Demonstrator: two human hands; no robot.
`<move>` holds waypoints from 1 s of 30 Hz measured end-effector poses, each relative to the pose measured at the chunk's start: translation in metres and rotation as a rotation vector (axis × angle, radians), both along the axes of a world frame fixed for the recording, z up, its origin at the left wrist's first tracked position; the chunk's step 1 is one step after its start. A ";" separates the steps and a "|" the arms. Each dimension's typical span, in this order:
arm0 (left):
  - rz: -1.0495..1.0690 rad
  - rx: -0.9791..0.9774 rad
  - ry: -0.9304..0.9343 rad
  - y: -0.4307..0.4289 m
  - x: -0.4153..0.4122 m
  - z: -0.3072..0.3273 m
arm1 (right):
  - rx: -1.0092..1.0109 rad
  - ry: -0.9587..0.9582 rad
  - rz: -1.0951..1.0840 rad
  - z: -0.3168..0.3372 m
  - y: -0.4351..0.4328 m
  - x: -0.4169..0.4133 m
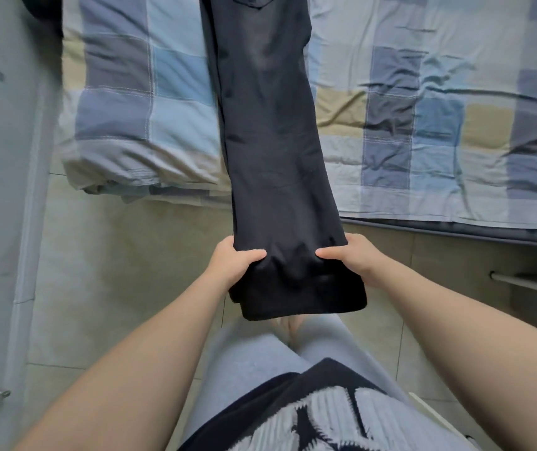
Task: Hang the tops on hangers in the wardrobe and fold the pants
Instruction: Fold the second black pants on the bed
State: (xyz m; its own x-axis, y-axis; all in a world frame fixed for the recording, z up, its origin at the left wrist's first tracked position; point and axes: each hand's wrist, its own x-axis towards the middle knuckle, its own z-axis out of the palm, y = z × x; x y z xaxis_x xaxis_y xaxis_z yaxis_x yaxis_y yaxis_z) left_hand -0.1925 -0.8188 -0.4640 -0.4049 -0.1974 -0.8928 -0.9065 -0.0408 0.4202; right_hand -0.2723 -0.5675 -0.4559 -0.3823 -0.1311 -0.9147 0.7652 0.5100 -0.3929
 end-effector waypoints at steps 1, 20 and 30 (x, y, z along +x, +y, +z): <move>0.015 -0.009 -0.001 0.000 0.006 0.006 | 0.007 -0.007 -0.022 0.006 0.001 0.008; 0.375 -0.044 0.033 0.092 0.188 0.096 | -0.149 0.028 -0.519 0.092 0.062 0.178; 0.383 -0.012 -0.159 0.129 0.308 0.108 | -0.113 -0.087 -0.555 0.107 0.118 0.307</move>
State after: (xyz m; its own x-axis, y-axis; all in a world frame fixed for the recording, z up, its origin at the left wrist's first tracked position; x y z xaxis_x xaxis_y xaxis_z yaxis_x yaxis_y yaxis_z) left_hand 0.1156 -0.6901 -0.3562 -0.1570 -0.3179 -0.9350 -0.8805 -0.3837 0.2783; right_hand 0.0347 -0.4493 -0.3492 -0.3458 -0.0310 -0.9378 0.9383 -0.0195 -0.3454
